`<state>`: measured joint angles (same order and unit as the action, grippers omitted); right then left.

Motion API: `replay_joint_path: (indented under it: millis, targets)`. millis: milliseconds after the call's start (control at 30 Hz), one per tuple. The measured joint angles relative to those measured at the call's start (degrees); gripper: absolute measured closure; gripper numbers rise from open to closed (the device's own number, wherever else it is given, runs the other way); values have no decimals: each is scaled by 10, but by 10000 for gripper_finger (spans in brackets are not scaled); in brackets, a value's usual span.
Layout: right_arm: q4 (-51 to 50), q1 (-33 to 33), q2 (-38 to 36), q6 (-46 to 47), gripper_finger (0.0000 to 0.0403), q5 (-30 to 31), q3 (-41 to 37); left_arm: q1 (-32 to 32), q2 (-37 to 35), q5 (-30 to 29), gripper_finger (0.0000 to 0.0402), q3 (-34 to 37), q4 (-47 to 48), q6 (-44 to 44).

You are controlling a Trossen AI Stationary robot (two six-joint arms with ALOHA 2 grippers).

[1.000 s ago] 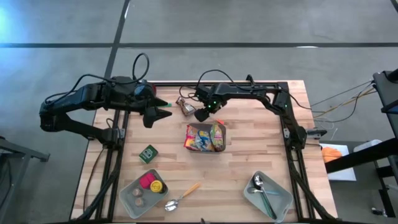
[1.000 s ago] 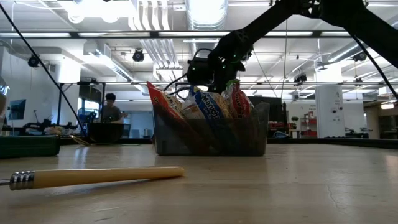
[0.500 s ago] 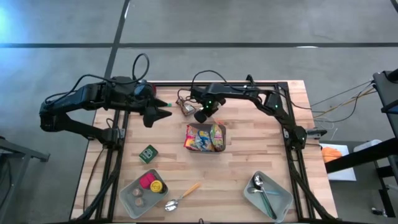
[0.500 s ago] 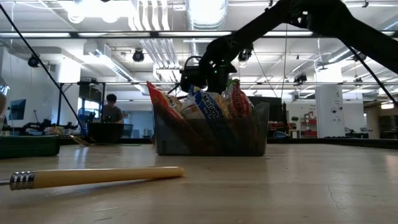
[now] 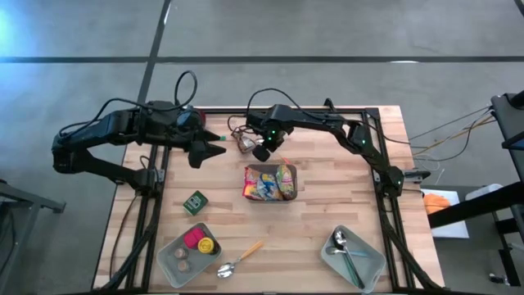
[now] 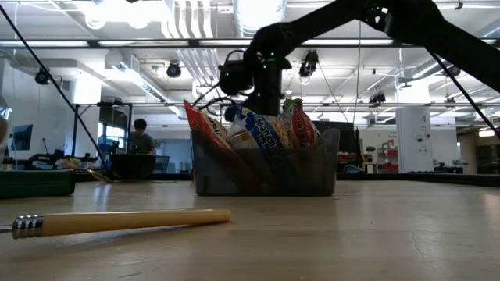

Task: Pick & Place Food Item
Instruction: Put the orange spoon into the right grey bin

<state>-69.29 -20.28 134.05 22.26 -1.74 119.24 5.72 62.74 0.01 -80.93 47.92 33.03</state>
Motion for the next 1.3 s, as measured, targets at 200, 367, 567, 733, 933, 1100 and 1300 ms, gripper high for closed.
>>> replay_joint_path:
  millis: [200,367,567,733,933,1100,1300]
  targets:
    - [-57,10,-13,0,394,16,45,0,0,0,78,0,2,-15]
    - [-116,28,-36,0,394,18,62,0,0,0,78,0,7,-16]
    - [-170,60,-108,11,394,17,24,0,-1,0,78,0,27,-44]
    - [-181,98,-203,74,394,0,-49,0,-1,0,78,0,34,-60]
    - [-177,181,-355,214,394,-16,-171,0,-1,0,78,0,26,-99]
    - [-128,286,-479,381,394,-28,-283,0,-1,0,78,0,-17,-142]
    - [43,445,-591,638,394,-10,-435,0,-1,0,78,0,-80,-200]
